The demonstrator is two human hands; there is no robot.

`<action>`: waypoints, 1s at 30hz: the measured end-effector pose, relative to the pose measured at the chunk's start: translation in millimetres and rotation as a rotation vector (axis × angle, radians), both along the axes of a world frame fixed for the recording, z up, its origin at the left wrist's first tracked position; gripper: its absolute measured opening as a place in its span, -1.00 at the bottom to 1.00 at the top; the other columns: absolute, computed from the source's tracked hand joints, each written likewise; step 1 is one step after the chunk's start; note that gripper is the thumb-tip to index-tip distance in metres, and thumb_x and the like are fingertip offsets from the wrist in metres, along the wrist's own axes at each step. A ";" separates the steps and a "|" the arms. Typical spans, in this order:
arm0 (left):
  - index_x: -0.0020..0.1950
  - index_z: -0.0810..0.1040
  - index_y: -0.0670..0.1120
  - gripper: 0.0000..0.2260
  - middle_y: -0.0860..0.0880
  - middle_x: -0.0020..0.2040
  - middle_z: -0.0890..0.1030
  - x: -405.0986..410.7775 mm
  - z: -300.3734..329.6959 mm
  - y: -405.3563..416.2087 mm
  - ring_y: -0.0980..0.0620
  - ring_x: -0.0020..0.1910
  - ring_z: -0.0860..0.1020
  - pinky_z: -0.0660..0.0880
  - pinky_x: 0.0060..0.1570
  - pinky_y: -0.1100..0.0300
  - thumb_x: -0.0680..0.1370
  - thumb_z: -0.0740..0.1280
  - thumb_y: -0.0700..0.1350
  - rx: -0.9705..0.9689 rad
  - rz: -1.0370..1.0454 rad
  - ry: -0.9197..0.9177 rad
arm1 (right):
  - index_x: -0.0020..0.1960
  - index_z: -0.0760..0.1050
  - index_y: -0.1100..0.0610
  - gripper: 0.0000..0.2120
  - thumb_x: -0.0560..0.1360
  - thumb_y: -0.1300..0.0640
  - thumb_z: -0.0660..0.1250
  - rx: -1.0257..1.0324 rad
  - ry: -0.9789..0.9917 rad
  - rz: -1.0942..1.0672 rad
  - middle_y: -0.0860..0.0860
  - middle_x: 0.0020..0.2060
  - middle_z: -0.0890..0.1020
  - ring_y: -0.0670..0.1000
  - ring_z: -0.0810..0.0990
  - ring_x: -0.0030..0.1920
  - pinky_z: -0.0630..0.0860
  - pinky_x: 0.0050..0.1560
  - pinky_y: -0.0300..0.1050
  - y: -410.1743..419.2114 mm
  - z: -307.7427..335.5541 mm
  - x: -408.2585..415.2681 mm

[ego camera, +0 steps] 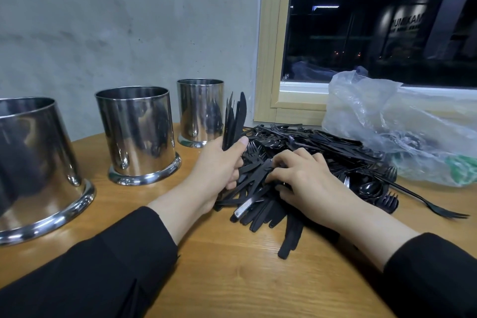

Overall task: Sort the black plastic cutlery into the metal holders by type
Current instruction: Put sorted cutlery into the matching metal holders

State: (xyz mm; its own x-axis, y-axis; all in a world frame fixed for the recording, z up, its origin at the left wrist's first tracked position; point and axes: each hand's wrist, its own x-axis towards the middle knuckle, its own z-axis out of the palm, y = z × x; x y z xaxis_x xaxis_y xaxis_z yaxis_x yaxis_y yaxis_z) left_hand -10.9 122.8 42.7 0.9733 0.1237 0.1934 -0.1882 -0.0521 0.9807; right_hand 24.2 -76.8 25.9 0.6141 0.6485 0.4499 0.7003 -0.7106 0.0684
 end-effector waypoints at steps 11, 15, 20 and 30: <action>0.09 0.54 -0.21 -0.71 -0.21 -0.21 0.71 -5.0 5.5 -7.4 -0.31 -0.21 0.70 0.68 -0.11 -0.15 0.72 0.20 0.00 0.072 -0.049 -0.002 | 0.01 0.67 0.04 -0.90 0.54 0.20 0.42 0.326 -0.362 0.135 -0.14 -0.29 0.41 0.02 0.39 -0.26 0.30 -0.22 -0.05 -0.7 10.2 -4.0; 0.17 0.57 -0.20 -0.73 -0.26 -0.12 0.71 -7.8 5.8 -5.5 -0.27 -0.17 0.70 0.67 -0.22 0.01 0.72 0.23 -0.02 -0.014 -0.177 0.065 | 0.05 0.65 0.03 -0.85 0.58 0.15 0.30 0.342 -0.336 0.137 -0.08 -0.22 0.62 0.07 0.51 -0.20 0.42 -0.20 0.06 -0.8 7.4 -3.4; 0.17 0.57 -0.19 -0.75 -0.11 -0.22 0.66 -10.8 5.9 -7.9 -0.07 -0.34 0.63 0.59 -0.36 0.14 0.69 0.28 -0.02 -0.077 -0.274 0.109 | 0.21 0.65 0.08 -0.75 0.58 0.16 0.31 0.383 -0.321 0.137 -0.10 0.01 0.71 0.05 0.59 -0.03 0.49 -0.11 0.08 -1.5 4.6 0.3; 0.10 0.55 -0.16 -0.86 -0.01 -0.30 0.50 -8.5 5.4 -6.4 0.01 -0.31 0.56 0.59 -0.27 0.14 0.69 0.29 -0.09 -0.158 -0.366 0.104 | 0.48 0.41 0.13 -0.50 0.57 0.33 0.29 0.340 -0.254 0.098 -0.05 0.17 0.67 0.09 0.55 0.12 0.46 -0.03 0.11 2.9 0.8 -0.2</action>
